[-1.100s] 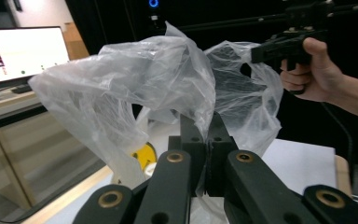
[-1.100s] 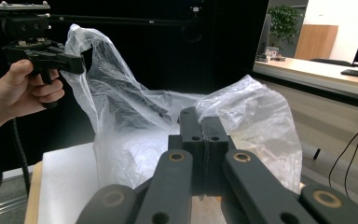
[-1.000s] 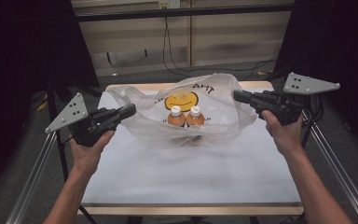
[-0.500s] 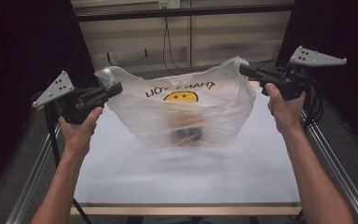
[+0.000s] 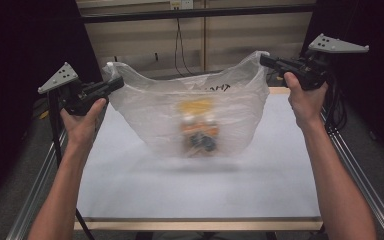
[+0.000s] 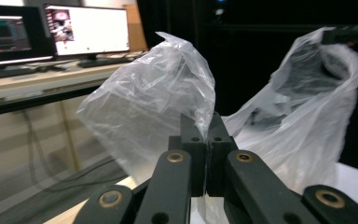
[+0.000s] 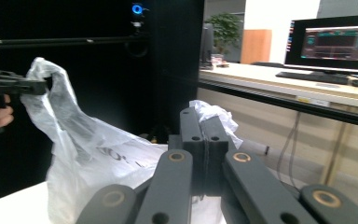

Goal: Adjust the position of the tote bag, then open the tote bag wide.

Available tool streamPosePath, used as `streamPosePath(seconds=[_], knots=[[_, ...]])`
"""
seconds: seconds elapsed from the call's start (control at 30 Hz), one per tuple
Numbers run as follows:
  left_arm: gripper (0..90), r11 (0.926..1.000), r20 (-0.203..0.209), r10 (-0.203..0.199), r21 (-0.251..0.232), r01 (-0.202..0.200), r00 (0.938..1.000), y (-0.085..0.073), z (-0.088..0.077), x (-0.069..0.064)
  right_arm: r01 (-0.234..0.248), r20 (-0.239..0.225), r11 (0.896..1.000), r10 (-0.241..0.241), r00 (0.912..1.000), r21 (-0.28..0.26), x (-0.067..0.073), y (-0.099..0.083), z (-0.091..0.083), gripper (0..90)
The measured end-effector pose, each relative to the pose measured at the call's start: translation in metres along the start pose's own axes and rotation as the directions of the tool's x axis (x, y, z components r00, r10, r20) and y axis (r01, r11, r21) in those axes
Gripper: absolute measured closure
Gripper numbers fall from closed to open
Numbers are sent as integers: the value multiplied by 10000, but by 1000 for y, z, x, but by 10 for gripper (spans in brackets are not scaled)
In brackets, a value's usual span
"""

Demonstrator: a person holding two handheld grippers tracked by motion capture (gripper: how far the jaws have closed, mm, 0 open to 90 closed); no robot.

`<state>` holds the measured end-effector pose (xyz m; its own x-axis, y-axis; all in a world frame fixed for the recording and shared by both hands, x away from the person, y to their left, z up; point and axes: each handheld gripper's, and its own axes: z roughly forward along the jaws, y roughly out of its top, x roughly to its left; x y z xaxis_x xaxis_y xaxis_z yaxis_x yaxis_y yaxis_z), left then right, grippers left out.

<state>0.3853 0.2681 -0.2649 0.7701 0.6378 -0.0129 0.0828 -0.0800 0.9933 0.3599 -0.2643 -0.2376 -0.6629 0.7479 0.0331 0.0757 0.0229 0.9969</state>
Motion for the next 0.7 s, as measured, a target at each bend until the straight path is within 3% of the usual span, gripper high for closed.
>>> streamPosePath(seconds=[0.2, 0.4, 0.47, 0.5, 0.7], knots=[[898, 9998, -73, -125, 124, 126, 9999, -7, -2, 6, -131, 122, 9995, 128, 9998, 276, -7, -7, 3, 900], [898, 9995, 96, -243, 191, 241, 9997, -14, 3, 1, 59, -134, 9990, -53, 9999, 440, -2, -13, 5, 900], [898, 9996, 163, -112, 263, 107, 9998, -15, 5, 2, 121, -127, 9983, -114, 9999, 566, -1, -15, 6, 900], [898, 9994, 180, -255, 231, 251, 9995, -17, 7, 1, 137, -157, 9982, -128, 9998, 591, -1, -15, 7, 900], [898, 9980, 238, -172, 614, 157, 9996, -23, 13, -1, 219, -272, 9954, -194, 9994, 936, 3, -24, 10, 900]])
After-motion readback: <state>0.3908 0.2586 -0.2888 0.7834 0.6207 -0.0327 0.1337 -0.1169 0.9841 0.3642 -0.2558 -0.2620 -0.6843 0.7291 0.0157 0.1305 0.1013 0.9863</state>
